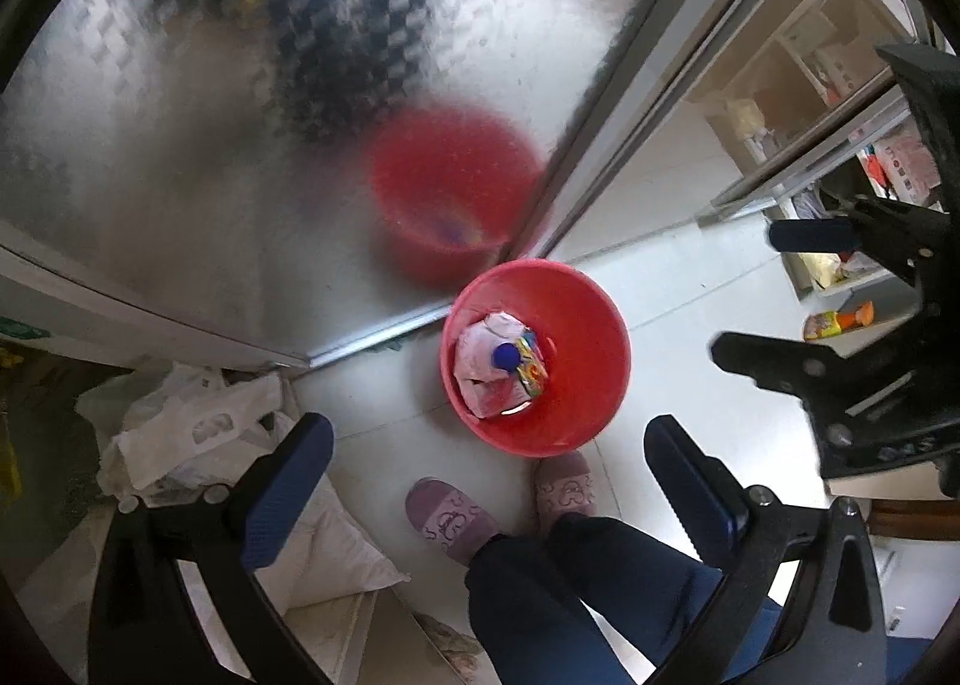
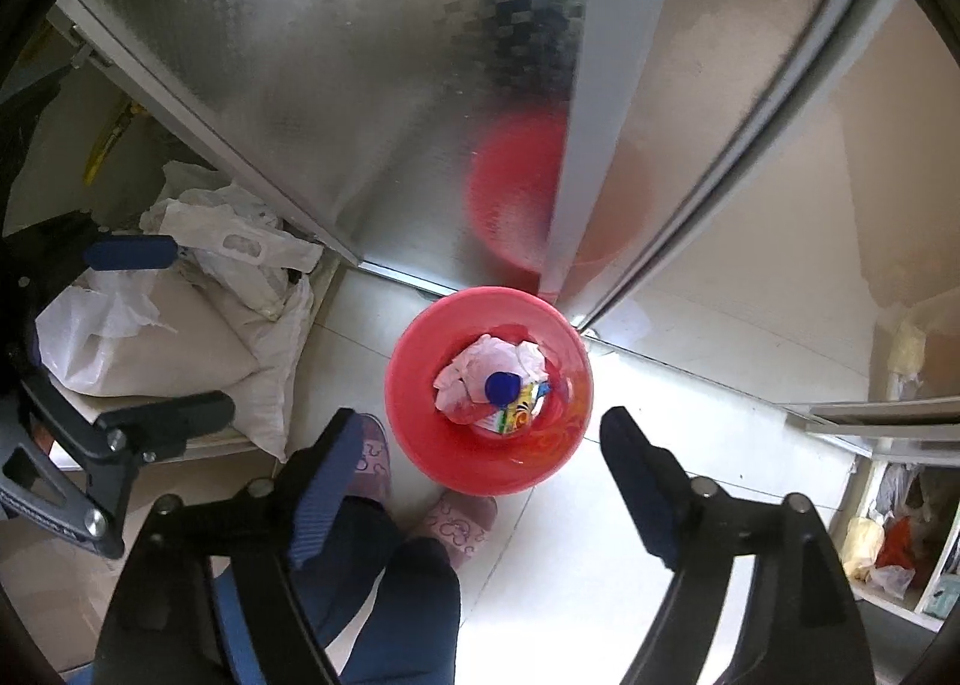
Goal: Collect trash
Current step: 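Open the right tool to drop the blue lid into the bucket, then raise both tools back up toward the counter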
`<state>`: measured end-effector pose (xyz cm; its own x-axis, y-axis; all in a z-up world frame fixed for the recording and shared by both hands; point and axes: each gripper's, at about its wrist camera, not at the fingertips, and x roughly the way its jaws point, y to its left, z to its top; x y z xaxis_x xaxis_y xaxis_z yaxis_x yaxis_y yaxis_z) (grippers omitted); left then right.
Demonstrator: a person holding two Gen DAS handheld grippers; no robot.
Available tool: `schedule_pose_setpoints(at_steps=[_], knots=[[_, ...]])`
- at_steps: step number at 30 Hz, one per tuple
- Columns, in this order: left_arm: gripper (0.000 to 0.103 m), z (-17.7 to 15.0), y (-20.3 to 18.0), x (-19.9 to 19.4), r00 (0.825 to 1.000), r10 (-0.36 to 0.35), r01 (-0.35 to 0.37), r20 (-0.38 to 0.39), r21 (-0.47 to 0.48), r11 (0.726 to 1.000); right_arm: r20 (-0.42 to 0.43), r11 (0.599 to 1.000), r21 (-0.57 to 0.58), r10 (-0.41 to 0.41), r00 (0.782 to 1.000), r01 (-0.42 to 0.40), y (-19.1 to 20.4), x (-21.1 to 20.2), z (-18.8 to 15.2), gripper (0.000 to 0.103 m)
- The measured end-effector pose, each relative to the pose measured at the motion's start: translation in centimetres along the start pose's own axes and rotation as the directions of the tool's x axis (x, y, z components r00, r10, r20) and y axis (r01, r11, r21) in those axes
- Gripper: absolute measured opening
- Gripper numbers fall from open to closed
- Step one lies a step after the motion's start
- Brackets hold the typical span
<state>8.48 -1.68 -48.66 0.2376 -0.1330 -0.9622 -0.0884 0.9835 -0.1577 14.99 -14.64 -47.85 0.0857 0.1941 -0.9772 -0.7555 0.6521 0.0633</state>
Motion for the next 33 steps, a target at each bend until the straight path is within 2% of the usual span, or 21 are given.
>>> schedule_pose_setpoints(at_steps=[4, 8, 12, 19, 26, 29, 33], knots=[[0.103, 0.6, -0.6, -2.6, 1.0, -0.009, 0.01, 0.021, -0.019, 1.0, 0.034, 1.0, 0.026, -0.015, 0.999, 0.014, 0.0, -2.4, -0.1, 0.099], [0.103, 1.5, -1.8, -6.4, 0.999, 0.021, -0.021, 0.027, -0.011, 1.0, 0.062, 0.999, 0.034, -0.019, 0.998, 0.017, 0.3, -6.1, 0.0, 0.1], [0.103, 2.6, -2.8, -12.6, 0.998, 0.014, -0.014, 0.059, -0.008, 1.0, 0.092, 0.998, 0.062, -0.003, 0.996, -0.003, 0.0, -10.9, 0.1, 0.102], [0.103, 4.4, -3.0, -23.0, 0.993, -0.01, 0.021, 0.117, -0.092, 0.996, 0.172, 0.997, 0.076, -0.012, 0.985, -0.001, 0.4, -21.2, 1.6, 0.102], [0.103, 5.4, -2.1, -32.2, 0.971, 0.095, -0.062, 0.219, -0.153, 0.986, 0.287, 0.999, 0.03, -0.02, 0.958, 0.012, 1.0, -30.1, 4.0, 0.102], [0.103, 5.9, -1.3, -34.6, 0.962, 0.124, -0.085, 0.245, -0.165, 0.983, 0.33, 1.0, -0.011, -0.014, 0.944, 0.019, 1.6, -32.3, 5.4, 0.102], [0.103, 6.9, 0.1, -36.8, 0.951, 0.16, -0.118, 0.265, -0.167, 0.979, 0.344, 0.999, -0.045, 0.044, 0.938, -0.03, 1.8, -33.4, 7.9, 0.102]])
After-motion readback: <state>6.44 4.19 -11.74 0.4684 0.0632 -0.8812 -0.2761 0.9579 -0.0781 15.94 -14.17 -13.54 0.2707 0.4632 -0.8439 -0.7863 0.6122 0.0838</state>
